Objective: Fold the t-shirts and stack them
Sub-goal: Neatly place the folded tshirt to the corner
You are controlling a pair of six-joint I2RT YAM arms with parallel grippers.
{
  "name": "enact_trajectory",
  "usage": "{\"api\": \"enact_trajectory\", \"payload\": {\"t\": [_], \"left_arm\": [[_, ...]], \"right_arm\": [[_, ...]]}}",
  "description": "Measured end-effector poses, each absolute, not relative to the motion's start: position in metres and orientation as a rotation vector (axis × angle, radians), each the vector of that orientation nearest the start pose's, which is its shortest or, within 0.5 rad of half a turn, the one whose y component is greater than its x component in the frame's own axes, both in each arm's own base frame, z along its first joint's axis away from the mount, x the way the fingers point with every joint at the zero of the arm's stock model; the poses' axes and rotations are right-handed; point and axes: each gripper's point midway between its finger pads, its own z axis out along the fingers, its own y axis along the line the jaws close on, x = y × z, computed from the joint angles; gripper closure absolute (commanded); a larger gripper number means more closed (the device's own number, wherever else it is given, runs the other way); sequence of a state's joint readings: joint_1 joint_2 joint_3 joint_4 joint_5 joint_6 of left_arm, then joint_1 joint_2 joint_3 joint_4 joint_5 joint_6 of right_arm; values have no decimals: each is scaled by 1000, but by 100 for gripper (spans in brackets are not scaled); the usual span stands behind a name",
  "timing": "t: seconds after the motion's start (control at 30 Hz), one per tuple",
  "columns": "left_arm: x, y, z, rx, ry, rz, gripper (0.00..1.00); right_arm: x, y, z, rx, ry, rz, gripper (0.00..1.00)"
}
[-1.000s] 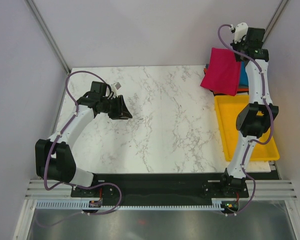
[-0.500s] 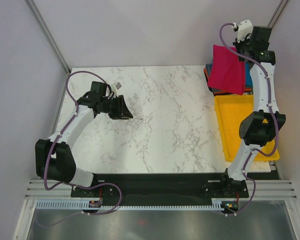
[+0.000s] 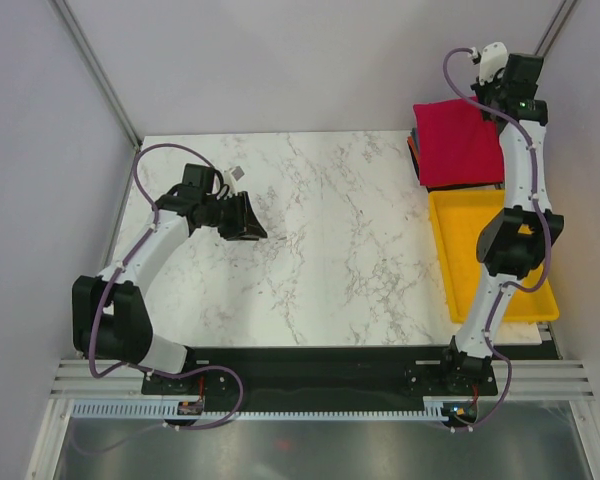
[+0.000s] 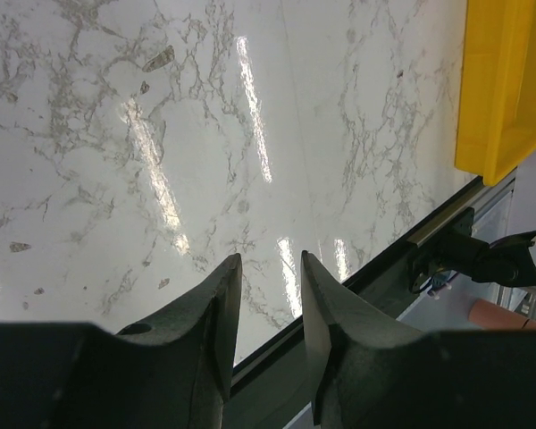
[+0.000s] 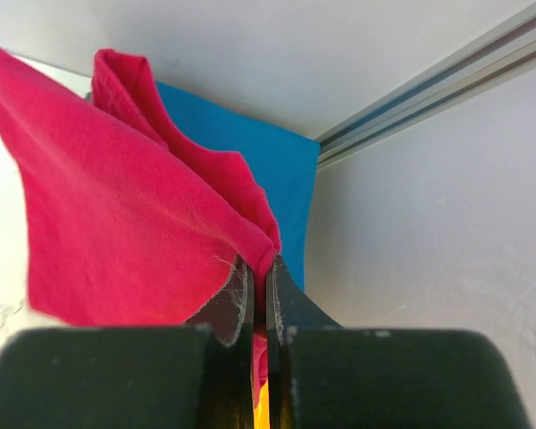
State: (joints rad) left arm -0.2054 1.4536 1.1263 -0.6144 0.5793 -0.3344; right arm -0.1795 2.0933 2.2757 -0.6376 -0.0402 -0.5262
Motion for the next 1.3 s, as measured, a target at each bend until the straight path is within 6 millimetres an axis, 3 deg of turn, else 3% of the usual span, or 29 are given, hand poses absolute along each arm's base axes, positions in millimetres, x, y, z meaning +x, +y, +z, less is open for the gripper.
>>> {"api": "enact_trajectory", "payload": {"t": [0.3, 0.4, 0.57, 0.93, 1.13, 1.17, 1.27, 1.3], "left_arm": [[307, -174, 153, 77, 2552, -946, 59], [307, -174, 151, 74, 2560, -946, 59], [307, -174, 148, 71, 2568, -946, 59], [307, -174, 148, 70, 2569, -946, 59], [307, -174, 147, 70, 2571, -947, 59], [307, -174, 147, 69, 2573, -947, 59], [307, -174, 145, 67, 2580, -948, 59], [307, -174, 145, 67, 2580, -948, 58]], "right_arm": [[628, -170, 237, -242, 2031, -404, 100], [640, -180, 225, -198, 2007, -393, 100], [649, -188, 233, -165, 1944, -396, 100], [659, -185, 249, -174, 1869, -412, 100], [670, -189, 248, -170, 1830, -426, 100], [673, -190, 246, -167, 1824, -430, 98], [682, -196, 231, -154, 1810, -450, 66], [686, -199, 228, -149, 1799, -460, 66]]}}
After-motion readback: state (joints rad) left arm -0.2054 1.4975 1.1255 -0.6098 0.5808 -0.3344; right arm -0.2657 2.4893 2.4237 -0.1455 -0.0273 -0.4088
